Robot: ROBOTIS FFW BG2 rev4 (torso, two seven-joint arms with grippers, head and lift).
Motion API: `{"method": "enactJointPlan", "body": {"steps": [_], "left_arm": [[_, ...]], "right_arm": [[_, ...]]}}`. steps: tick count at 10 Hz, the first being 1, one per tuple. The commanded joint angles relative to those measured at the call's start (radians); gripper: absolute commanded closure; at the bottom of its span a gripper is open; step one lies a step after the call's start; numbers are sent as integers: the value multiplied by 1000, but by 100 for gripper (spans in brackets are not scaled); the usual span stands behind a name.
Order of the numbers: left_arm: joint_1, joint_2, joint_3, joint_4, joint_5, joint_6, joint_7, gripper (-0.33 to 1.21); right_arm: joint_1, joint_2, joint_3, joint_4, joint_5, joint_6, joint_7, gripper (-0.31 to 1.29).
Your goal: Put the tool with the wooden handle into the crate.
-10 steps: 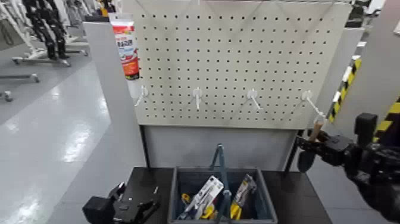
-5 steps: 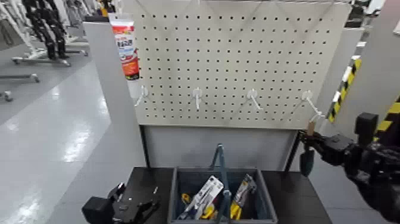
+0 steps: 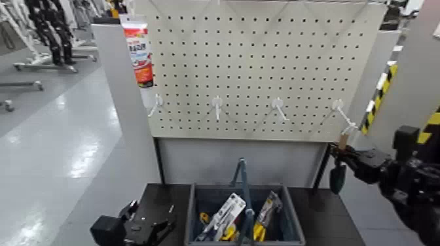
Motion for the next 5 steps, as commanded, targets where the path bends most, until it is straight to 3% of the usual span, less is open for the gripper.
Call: {"method": "enactJointPlan", "body": {"steps": [1, 3, 5], "left_arm": [[0, 0, 0, 0, 0, 2, 0, 11], [0, 2, -1, 0, 0, 3, -2, 11], [-2, 2, -1, 0, 0, 5, -3, 11]], "right_arm": [[80, 29, -65, -141, 1, 25, -6, 111], [143, 58, -114, -234, 0, 44, -11, 111], [198, 87, -142, -317, -43, 64, -12, 111]]}}
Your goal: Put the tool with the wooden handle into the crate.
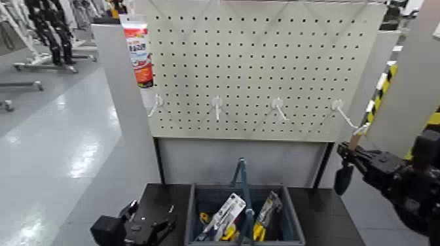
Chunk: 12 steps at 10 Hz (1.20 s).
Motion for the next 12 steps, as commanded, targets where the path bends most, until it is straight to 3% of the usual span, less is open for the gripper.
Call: {"method": "enactJointPlan", "body": {"steps": [1, 7, 12], "left_arm": [[-1, 0, -2, 0, 0, 1, -1, 11], [2, 0, 1, 0, 0, 0, -1, 11], [2, 0, 1, 0, 2, 0, -1, 11]], "right_arm": [[67, 37, -28, -105, -67, 23, 1, 111], [139, 112, -29, -206, -211, 8, 1, 111], [139, 185, 46, -97, -329, -92, -12, 111]]}}
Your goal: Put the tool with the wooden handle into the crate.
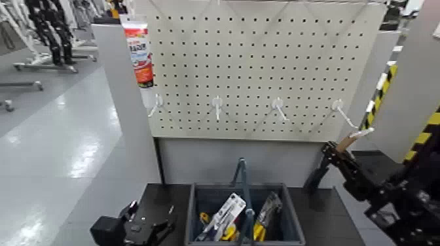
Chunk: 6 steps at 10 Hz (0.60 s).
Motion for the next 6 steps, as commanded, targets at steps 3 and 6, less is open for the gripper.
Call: {"method": "enactJointPlan", "body": {"steps": [3, 6], "left_arm": [[0, -2, 1, 0, 1, -1, 0, 11], [0, -2, 1, 0, 1, -1, 0, 11]], "right_arm": [[-13, 40, 119, 149, -116, -60, -14, 111], [-20, 46, 180, 219, -151, -45, -49, 111]]}}
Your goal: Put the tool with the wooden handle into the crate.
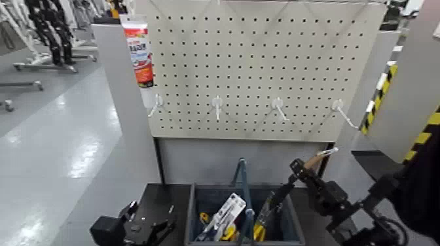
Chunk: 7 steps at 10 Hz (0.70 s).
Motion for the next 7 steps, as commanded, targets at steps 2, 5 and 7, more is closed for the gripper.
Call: {"method": "enactJointPlan", "body": {"steps": [2, 5, 7], "left_arm": [[0, 0, 0, 0, 0, 0, 0, 11], [0, 0, 0, 0, 3, 0, 0, 11], [0, 0, 1, 0, 5, 0, 0, 11]], "right_arm": [[-10, 4, 66, 55, -12, 47, -54, 111], [-18, 4, 86, 47, -9, 108, -78, 110], [-18, 2, 85, 33, -1, 142, -83, 101]]}}
